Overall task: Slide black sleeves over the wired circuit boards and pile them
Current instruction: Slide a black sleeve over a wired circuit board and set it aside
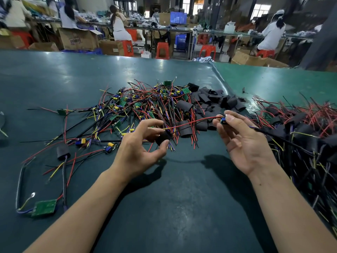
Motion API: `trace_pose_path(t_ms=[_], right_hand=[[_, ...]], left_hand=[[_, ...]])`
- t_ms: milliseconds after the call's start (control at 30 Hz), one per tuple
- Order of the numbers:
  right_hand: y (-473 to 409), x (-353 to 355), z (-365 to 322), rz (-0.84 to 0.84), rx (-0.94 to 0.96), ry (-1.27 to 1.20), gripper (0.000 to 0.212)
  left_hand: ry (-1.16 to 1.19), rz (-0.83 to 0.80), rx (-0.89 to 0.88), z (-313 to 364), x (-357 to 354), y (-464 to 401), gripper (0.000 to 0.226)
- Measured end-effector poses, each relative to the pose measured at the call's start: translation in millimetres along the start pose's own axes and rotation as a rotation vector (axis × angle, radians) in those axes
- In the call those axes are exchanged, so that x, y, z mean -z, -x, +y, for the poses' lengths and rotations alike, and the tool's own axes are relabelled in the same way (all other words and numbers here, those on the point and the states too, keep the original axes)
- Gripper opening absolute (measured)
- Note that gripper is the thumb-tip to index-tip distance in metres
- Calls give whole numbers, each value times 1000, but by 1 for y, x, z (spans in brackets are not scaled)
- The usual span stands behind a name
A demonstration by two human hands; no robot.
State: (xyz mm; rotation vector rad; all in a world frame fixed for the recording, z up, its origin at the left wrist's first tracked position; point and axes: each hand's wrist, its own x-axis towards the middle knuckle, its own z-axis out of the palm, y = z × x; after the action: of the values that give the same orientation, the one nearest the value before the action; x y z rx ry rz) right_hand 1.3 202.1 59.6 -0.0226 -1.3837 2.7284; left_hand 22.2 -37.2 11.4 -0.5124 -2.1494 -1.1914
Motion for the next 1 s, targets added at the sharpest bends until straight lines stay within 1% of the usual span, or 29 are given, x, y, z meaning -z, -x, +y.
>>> trace_pose_path(t_ms=[233,467,667,733,800,867,933,1000], right_hand=[[1,-1,-4,19,-50,-87,11],[0,0,1,9,-67,-5,13],[-1,4,2,-42,-76,69,11],[0,2,3,-97,-67,123,16],[5,-3,7,-152,-51,212,28],[10,-9,16,-155,-7,341,42],[15,-16,27,-168,23,382,41],[17,-19,34,-200,14,346,38]], left_hand=[[22,-5,-4,-2,-2,0,52],[27,26,-36,-2,-3,-1,55],[-17,35,-47,-2,-1,-2,54],[-48,1,-55,0,-1,-2,55],[-65,-38,-65,3,-1,-1,55],[-85,-85,-99,5,-2,-1,53],[-100,-125,-143,6,-3,-1,50],[-100,-143,-182,6,-6,0,47]])
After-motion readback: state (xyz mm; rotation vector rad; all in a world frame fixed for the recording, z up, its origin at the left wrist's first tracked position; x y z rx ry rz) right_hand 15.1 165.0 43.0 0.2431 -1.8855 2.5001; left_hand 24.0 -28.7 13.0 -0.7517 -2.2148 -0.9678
